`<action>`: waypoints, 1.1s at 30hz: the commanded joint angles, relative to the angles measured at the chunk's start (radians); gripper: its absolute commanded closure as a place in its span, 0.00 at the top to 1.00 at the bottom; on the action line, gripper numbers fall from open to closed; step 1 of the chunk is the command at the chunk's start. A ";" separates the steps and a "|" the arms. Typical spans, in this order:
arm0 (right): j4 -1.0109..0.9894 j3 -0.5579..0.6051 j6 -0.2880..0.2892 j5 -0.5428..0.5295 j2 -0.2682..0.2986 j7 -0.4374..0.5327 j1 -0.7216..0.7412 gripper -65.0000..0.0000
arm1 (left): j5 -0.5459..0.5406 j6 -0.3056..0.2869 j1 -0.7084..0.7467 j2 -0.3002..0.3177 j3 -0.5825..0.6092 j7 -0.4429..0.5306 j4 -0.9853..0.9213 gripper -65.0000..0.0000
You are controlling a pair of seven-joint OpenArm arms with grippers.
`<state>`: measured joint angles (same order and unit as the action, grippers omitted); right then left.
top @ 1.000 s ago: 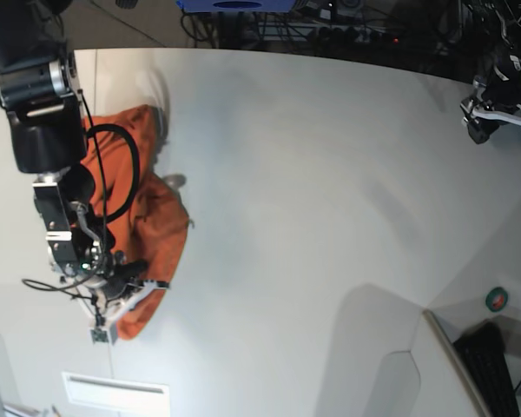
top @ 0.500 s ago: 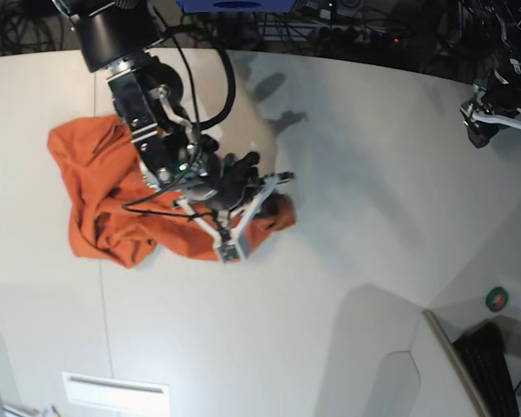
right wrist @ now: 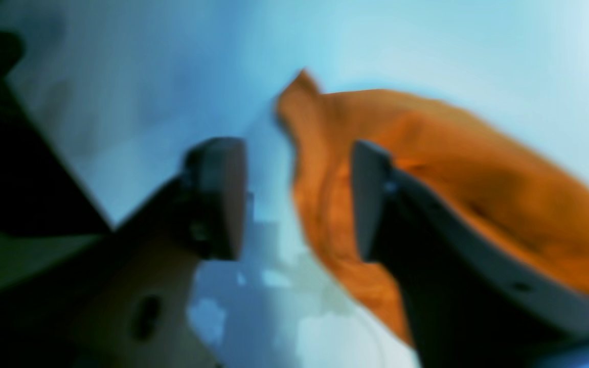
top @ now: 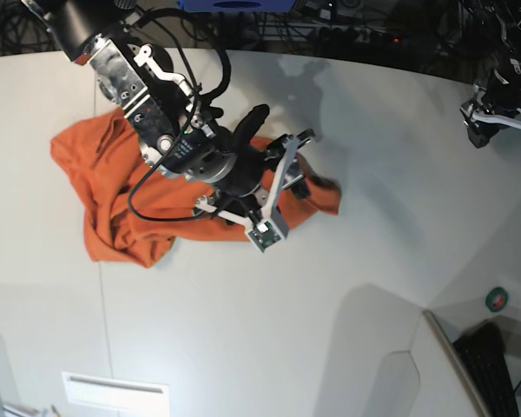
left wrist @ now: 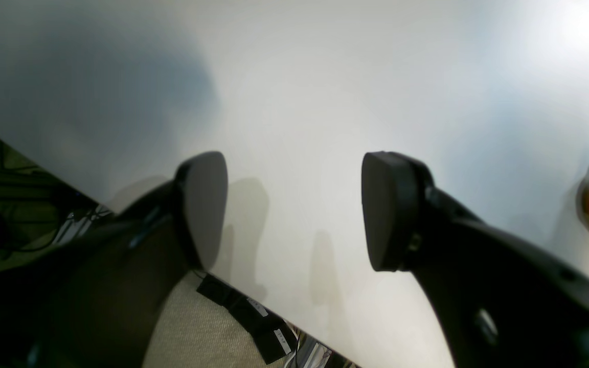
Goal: Layout the t-shirt on the table in an organized manner, then fold the t-shirt properly
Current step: 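Pinch the shirt with the right gripper and pull it across the table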
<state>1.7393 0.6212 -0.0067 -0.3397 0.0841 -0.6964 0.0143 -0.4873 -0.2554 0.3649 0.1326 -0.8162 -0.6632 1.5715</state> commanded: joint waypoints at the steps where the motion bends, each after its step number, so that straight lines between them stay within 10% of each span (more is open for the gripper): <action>1: 0.012 -0.033 0.001 -0.003 -0.002 0.017 0.022 0.33 | -0.011 -0.002 0.000 0.006 0.004 0.018 0.019 0.60; 5: -0.106 -0.090 0.001 -0.003 -0.008 0.011 0.031 0.00 | -0.011 -0.002 0.004 -0.014 0.093 0.018 0.042 0.60; 10: -0.310 -0.090 0.001 -0.003 -0.057 0.016 0.056 0.00 | -0.011 -0.002 0.000 -0.038 0.143 0.018 0.051 0.54; 16: -0.464 -0.088 0.001 -0.003 -0.108 0.019 0.108 0.00 | -0.004 -0.002 -0.025 -0.029 0.133 0.018 0.048 0.00; 25: -0.417 0.055 0.001 -0.003 -0.106 0.014 0.120 0.00 | -0.007 -0.002 -0.033 0.016 -0.028 0.018 -0.079 0.00; 30: -0.427 0.104 0.001 -0.003 -0.111 0.021 0.123 0.48 | -0.009 -0.002 -0.023 0.031 -0.045 0.024 -0.127 0.00; 33: -0.457 0.102 0.001 -0.003 -0.113 0.056 0.140 0.43 | -0.009 -0.002 -0.016 0.032 -0.044 0.024 -0.127 0.00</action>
<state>1.2648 0.7265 -0.0074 -0.3386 -0.0166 -0.6605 0.1341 -0.4881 -0.2558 0.3416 0.1474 -0.8547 -0.6582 1.4288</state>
